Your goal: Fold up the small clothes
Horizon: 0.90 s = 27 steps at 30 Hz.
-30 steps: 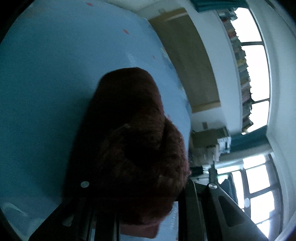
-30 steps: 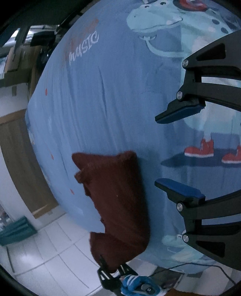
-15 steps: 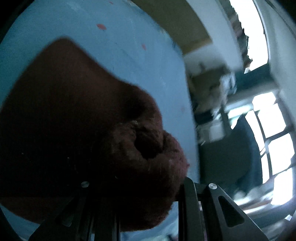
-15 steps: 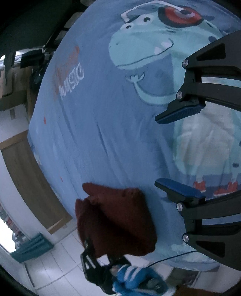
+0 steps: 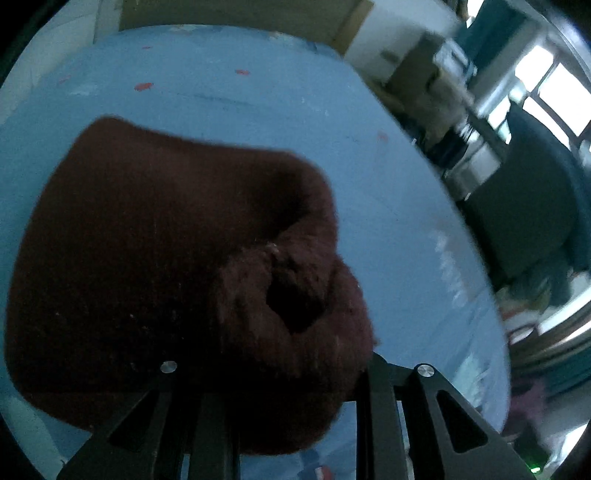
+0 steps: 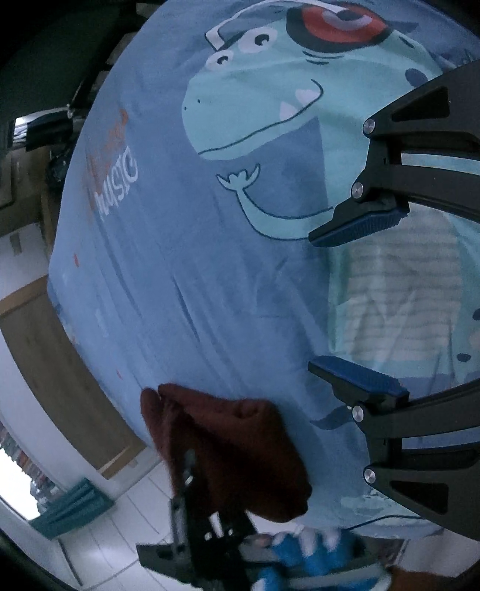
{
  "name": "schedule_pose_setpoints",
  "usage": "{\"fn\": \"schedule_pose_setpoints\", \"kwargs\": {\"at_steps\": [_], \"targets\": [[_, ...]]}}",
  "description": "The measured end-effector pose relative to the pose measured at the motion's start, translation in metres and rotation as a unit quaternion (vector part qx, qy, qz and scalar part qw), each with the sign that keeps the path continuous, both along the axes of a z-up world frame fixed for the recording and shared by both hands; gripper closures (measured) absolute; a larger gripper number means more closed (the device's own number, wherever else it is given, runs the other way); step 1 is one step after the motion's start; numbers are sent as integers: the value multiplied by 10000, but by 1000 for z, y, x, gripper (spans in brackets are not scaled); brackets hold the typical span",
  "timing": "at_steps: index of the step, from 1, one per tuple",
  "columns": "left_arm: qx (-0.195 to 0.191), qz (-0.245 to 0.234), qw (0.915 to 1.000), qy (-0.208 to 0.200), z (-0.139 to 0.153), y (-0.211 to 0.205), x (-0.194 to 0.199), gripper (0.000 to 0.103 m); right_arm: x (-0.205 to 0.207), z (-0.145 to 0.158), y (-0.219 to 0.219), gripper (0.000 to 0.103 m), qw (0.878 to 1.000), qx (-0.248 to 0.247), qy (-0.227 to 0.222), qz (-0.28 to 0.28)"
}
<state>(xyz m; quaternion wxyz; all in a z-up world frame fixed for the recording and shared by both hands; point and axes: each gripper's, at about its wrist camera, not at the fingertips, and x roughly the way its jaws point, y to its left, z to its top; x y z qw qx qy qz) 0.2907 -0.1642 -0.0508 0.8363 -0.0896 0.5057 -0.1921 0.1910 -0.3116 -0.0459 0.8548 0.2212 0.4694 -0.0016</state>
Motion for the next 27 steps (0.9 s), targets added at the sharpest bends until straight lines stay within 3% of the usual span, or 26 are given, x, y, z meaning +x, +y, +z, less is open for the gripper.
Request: {"fn": "schedule_pose_setpoints", "kwargs": {"at_steps": [2, 6, 14, 18, 21, 27], "targets": [[71, -28, 9999, -80, -4, -7, -11, 81, 0, 3, 2, 40, 10000, -42, -20, 42], [-279, -238, 9993, -113, 5, -4, -16, 55, 1, 7, 1, 40, 10000, -89, -35, 19], [-1053, -1029, 9888, 231, 37, 12, -7, 54, 11, 22, 9, 40, 9997, -190, -86, 110], [-1010, -1133, 9884, 90, 54, 34, 6, 54, 26, 40, 23, 40, 9989, -269, -226, 311], [-707, -988, 9924, -204, 65, 65, 15, 54, 46, 58, 38, 40, 9971, -321, -423, 546], [-321, -595, 9967, -446, 62, 111, 28, 54, 100, 101, 95, 40, 9870, -214, -1003, 1240]]}}
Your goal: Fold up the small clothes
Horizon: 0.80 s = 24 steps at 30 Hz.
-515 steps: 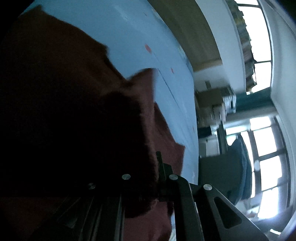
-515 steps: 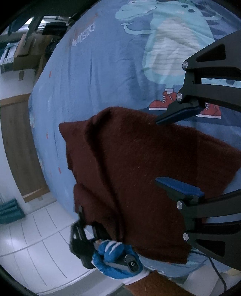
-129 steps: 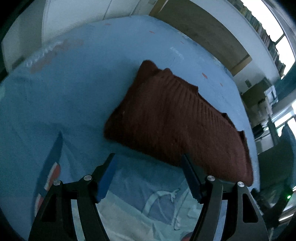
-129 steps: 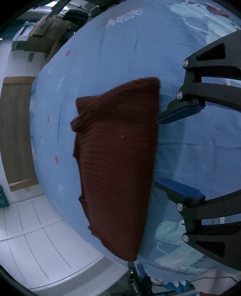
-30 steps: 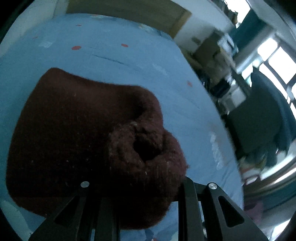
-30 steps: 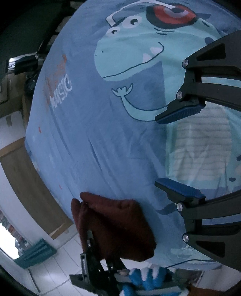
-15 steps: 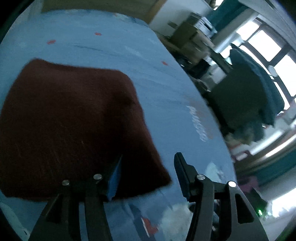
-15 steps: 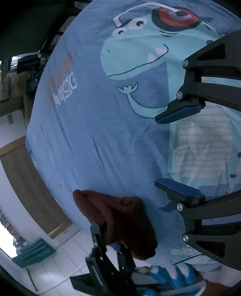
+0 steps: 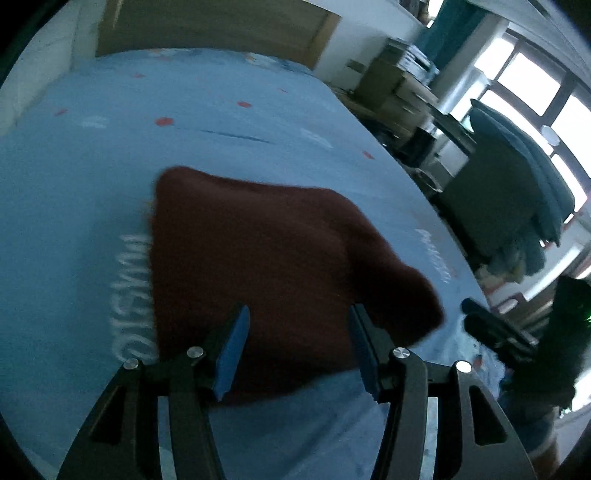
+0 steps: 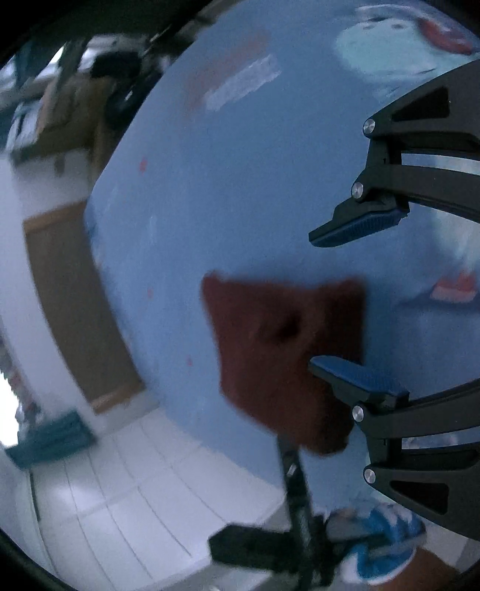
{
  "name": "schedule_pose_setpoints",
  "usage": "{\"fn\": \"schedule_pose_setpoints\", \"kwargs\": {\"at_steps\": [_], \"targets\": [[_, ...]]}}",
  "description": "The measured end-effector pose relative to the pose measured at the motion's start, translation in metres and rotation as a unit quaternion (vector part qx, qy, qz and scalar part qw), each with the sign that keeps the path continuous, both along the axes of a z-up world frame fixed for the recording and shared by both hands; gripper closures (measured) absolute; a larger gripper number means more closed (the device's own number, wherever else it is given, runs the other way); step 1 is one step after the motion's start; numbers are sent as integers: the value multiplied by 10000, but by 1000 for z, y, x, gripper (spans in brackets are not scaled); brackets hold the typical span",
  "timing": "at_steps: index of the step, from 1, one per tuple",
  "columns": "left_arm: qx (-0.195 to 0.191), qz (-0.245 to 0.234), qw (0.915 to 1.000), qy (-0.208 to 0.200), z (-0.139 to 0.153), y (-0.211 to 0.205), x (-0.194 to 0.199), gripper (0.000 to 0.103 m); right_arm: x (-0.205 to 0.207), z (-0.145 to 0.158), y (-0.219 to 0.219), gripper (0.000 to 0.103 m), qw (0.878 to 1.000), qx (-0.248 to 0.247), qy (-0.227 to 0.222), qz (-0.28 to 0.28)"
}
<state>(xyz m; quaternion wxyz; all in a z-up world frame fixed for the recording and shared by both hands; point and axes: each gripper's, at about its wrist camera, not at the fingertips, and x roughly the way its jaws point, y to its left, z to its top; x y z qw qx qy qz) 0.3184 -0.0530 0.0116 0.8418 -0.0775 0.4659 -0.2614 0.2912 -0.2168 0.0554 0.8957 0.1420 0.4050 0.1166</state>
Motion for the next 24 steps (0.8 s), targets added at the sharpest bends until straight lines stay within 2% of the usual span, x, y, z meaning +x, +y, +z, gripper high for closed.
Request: {"fn": "schedule_pose_setpoints", "kwargs": {"at_steps": [4, 6, 10, 12, 15, 17, 20, 24], "targets": [[49, 22, 10000, -49, -7, 4, 10, 54, 39, 2, 45, 40, 9988, -105, -96, 467], [74, -29, 10000, -48, -13, 10, 11, 54, 55, -6, 55, 40, 9982, 23, -25, 603], [186, -309, 9993, 19, -31, 10, 9, 54, 80, -36, 56, 40, 9982, -244, 270, 471], [326, -400, 9987, 52, -45, 11, 4, 54, 81, -58, 45, 40, 9976, -299, 528, 337], [254, -584, 9980, 55, -61, 10, -14, 54, 69, -84, 28, 40, 9970, -123, 721, 246], [310, -663, 9973, -35, -64, 9, -25, 54, 57, -89, 22, 40, 9978, 89, 628, 214], [308, -672, 9972, -76, -69, 11, -40, 54, 46, -88, 24, 40, 9979, 144, 559, 282], [208, -587, 9981, -21, -71, 10, -31, 54, 51, -97, 17, 40, 9980, 198, 548, 232]]}}
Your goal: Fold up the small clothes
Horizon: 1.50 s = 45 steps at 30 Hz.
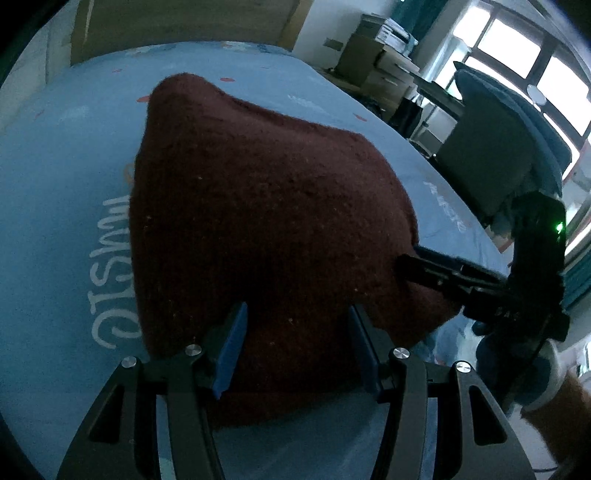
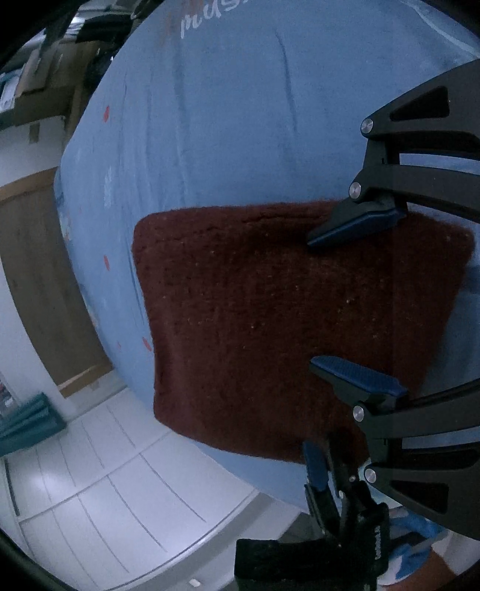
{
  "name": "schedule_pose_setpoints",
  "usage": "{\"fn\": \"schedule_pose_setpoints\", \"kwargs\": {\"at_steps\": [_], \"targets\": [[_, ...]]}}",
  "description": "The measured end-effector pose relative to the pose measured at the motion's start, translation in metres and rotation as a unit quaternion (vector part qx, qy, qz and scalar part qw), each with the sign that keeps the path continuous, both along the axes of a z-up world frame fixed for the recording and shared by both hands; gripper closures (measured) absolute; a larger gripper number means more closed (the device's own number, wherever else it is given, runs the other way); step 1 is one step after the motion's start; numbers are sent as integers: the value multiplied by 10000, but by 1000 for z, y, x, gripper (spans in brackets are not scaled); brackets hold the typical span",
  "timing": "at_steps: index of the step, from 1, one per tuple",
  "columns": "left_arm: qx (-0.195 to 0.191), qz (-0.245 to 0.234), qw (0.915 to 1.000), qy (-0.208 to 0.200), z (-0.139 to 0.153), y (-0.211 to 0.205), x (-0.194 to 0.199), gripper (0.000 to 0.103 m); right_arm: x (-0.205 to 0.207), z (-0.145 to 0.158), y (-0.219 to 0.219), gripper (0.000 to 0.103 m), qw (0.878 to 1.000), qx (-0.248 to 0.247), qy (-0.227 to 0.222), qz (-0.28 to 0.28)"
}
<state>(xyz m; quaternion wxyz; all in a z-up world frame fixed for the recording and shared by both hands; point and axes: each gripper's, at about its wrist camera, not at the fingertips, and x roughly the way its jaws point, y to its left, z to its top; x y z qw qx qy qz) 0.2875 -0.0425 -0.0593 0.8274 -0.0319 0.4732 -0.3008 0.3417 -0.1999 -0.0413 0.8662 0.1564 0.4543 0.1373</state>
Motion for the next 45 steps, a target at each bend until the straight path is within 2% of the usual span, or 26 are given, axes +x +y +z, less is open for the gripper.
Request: {"fn": "schedule_pose_setpoints", "kwargs": {"at_steps": [5, 11, 21, 28, 32, 38, 41, 45], "targets": [[31, 123, 9999, 108, 7, -6, 18, 54, 6, -5, -7, 40, 9998, 128, 101, -119], [83, 38, 10000, 23, 10, -3, 9, 54, -31, 0, -13, 40, 9995, 263, 61, -159], [-268, 186, 9993, 173, 33, 14, 9, 53, -45, 19, -20, 40, 9992, 333, 167, -108], [-478, 551, 9973, 102, 45, 44, 21, 41, -35, 31, -41, 35, 9987, 371, 112, -346], [-639, 801, 9943, 299, 36, 58, 41, 37, -18, 17, -45, 33, 9975, 535, 352, -312], [-1003, 894, 9875, 823, 6, 69, 63, 36, 2, -24, -44, 27, 9874, 1294, 898, -136], [-1159, 840, 9843, 1032, -10, 70, 69, 25, 4, -46, -48, 23, 9773, 1799, 1115, -116], [-1718, 785, 9709, 1473, -34, 75, 77, 16, 4, -53, -51, 20, 9719, 2107, 1048, -14]]}}
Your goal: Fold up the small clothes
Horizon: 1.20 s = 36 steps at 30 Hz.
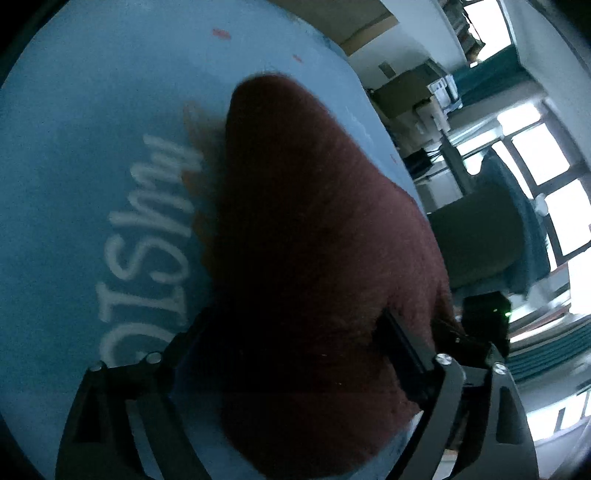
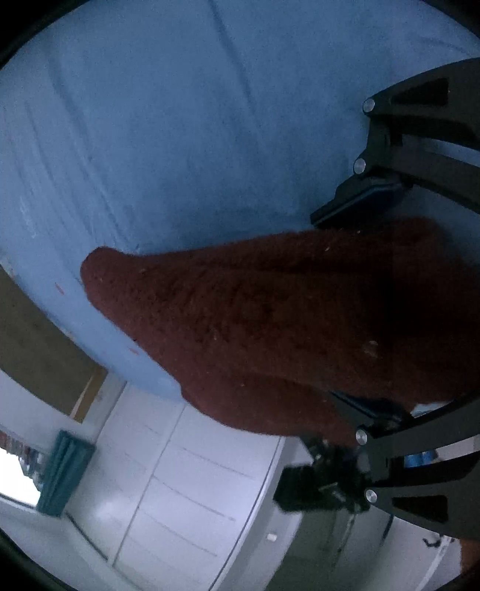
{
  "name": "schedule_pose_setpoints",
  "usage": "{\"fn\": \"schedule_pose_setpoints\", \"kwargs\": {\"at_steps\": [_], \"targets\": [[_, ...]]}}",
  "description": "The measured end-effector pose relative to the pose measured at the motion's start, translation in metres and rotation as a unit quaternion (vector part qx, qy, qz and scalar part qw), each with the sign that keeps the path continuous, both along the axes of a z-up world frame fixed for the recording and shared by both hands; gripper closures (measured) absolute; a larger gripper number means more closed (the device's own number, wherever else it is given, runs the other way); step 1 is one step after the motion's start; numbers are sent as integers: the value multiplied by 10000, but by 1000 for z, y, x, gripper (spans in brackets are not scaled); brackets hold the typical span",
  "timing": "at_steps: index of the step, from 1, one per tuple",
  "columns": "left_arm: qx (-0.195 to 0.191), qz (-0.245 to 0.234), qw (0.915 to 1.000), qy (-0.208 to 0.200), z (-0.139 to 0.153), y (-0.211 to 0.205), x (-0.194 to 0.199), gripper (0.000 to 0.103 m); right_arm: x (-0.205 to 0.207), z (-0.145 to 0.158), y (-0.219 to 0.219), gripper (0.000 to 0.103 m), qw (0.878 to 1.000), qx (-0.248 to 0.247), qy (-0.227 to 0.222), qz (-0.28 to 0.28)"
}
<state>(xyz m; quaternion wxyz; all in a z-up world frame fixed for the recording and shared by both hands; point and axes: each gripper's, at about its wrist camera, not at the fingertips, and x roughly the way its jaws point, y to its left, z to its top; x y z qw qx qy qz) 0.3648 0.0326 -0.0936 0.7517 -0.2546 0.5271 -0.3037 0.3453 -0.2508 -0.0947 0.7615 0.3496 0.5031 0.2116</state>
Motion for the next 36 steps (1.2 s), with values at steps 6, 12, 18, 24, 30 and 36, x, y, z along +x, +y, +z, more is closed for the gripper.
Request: {"fn": "schedule_pose_setpoints", "kwargs": {"at_steps": [6, 12, 18, 24, 30, 36], "targets": [[-714, 98, 9972, 194, -7, 7, 15, 35, -1, -5, 2, 43, 9995, 164, -131, 248], [-1033, 150, 9945, 74, 12, 40, 21, 52, -8, 6, 4, 55, 9983, 381, -430, 84], [-1084, 353, 9931, -273, 51, 95, 24, 53, 4, 46, 36, 56, 9943, 348, -940, 371], [-793, 652, 9945, -222, 51, 149, 6, 51, 16, 34, 87, 56, 9921, 431, -868, 795], [-580, 865, 9938, 384, 6, 191, -11, 36, 9, -13, 97, 41, 9967, 184, -154, 772], [263, 686, 9973, -93, 37, 199, -31, 35, -13, 10, 69, 36, 9957, -234, -288, 849]]}}
